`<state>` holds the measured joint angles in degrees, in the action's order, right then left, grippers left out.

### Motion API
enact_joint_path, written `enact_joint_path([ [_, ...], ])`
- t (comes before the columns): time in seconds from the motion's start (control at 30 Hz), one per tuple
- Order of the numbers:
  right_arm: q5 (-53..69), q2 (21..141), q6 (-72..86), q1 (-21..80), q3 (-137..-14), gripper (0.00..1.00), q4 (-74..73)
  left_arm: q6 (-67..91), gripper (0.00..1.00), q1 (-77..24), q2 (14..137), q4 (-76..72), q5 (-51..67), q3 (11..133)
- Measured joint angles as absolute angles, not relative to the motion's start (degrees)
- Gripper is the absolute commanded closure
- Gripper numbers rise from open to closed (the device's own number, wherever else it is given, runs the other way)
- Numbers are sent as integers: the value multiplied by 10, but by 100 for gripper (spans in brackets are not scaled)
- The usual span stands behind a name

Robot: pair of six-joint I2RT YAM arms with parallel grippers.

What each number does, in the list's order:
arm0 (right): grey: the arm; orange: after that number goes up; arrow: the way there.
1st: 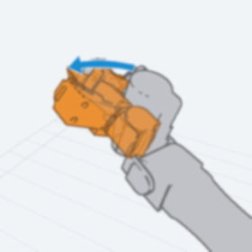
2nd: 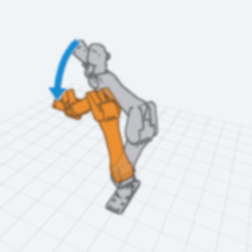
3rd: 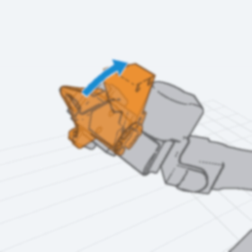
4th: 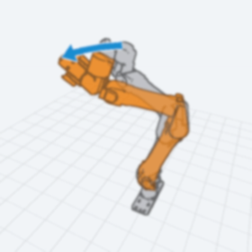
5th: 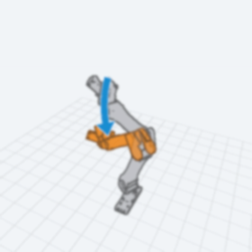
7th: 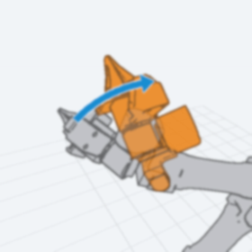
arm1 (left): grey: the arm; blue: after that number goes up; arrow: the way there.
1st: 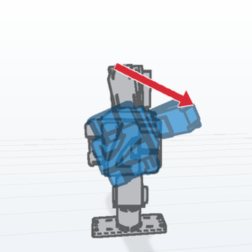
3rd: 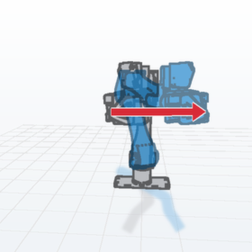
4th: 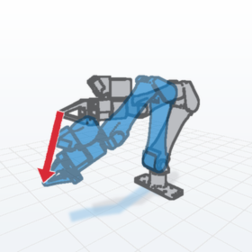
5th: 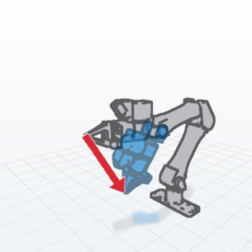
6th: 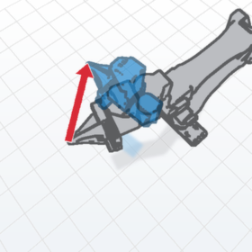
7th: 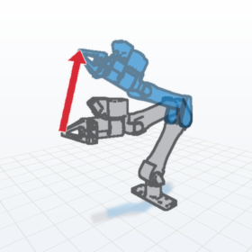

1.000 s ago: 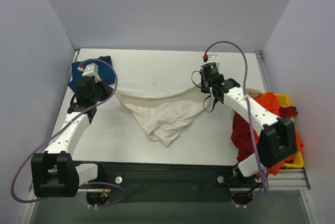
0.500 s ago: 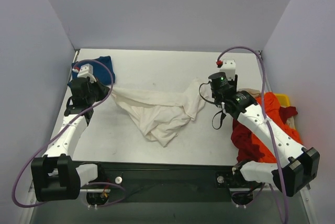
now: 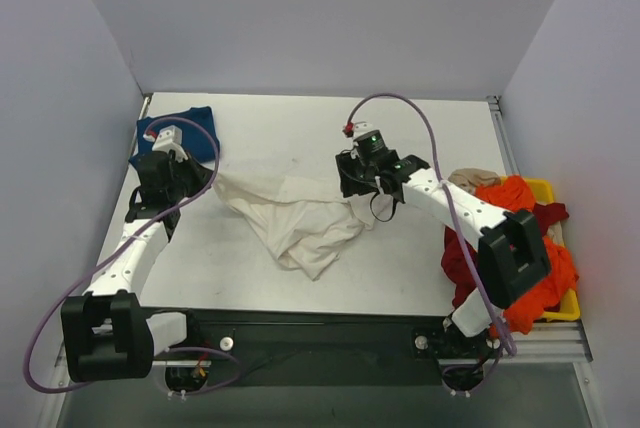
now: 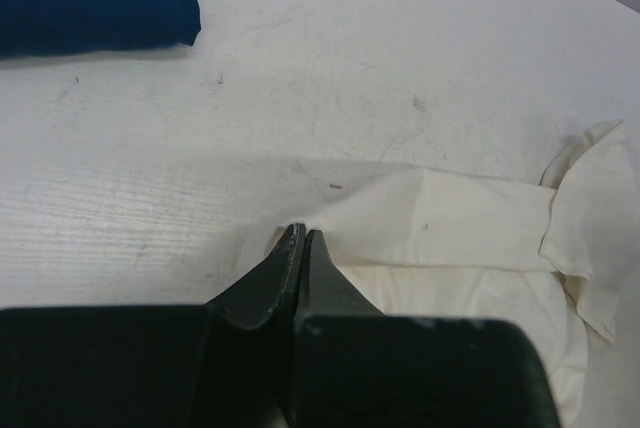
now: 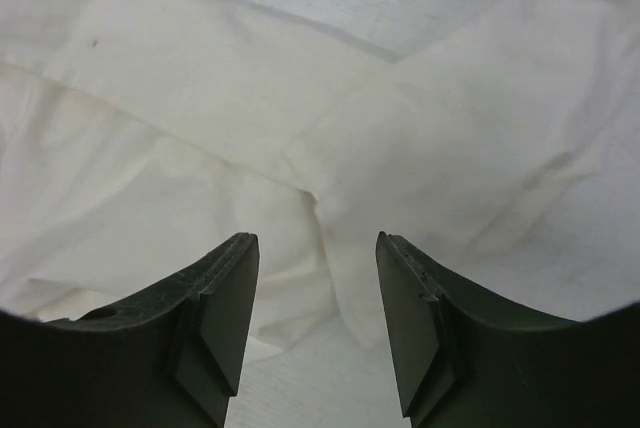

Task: Fold and stack the t-shirts
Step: Flatten out the tshirt

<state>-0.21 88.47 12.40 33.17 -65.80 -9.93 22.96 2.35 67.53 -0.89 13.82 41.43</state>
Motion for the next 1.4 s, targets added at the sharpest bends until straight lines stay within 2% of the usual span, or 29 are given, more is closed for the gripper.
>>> enact_joint_path([
  [0.17,47,995,111,342,-712,49,-86,231,100,23,675,-11,140,411],
  [0.5,48,1098,102,346,-782,51,-92,233,100,24,684,-16,143,411],
  [0.93,-12,1120,104,349,-798,62,-135,233,100,23,690,-20,144,411],
  [1.23,-8,1147,104,349,-808,79,-136,233,100,23,690,-20,144,411],
  [1.4,-7,1147,109,349,-808,82,-137,233,100,23,690,-20,144,411],
])
